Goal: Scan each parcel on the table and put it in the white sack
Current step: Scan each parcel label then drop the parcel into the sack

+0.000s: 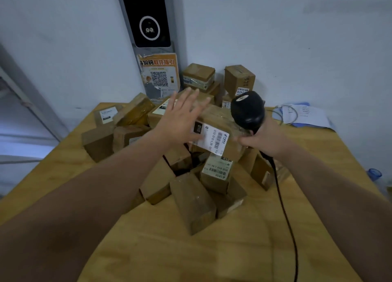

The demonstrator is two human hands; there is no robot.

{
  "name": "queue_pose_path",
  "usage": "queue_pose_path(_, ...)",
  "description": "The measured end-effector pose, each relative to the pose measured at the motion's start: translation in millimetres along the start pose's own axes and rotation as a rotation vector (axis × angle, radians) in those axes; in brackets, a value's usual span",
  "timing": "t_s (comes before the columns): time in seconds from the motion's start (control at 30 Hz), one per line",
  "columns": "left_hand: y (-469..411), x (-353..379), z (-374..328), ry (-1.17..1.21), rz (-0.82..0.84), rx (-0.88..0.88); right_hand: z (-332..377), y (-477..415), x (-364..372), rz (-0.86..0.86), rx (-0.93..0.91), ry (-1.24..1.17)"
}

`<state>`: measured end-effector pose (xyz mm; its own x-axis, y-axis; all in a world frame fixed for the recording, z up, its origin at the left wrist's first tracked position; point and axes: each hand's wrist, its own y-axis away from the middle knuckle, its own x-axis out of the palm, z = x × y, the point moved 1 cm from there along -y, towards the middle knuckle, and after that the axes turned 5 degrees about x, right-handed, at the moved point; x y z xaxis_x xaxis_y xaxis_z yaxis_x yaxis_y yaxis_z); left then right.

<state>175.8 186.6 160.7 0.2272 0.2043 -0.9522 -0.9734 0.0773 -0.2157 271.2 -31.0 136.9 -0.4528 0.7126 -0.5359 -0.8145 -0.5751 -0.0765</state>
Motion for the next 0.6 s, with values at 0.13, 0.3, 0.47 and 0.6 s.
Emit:
queue_pose_path(0.13, 27, -14, 5, 0.031, 0.148, 0.038, 32, 14, 7, 0.199, -0.176, 0.122)
queue_pose_path(0.3, 78, -12, 7, 0.562, 0.348, -0.210, 61, 30, 34, 0.222, -0.231, 0.000)
queue_pose_path(0.47, 130, 7, 8, 1.102, -0.019, -0.670, 70, 44, 66, -0.048, -0.035, -0.414)
queue_pose_path(0.6, 151, 13, -4, 1.433, -0.219, -0.846, 65, 57, 109, 0.055, 0.134, -0.539)
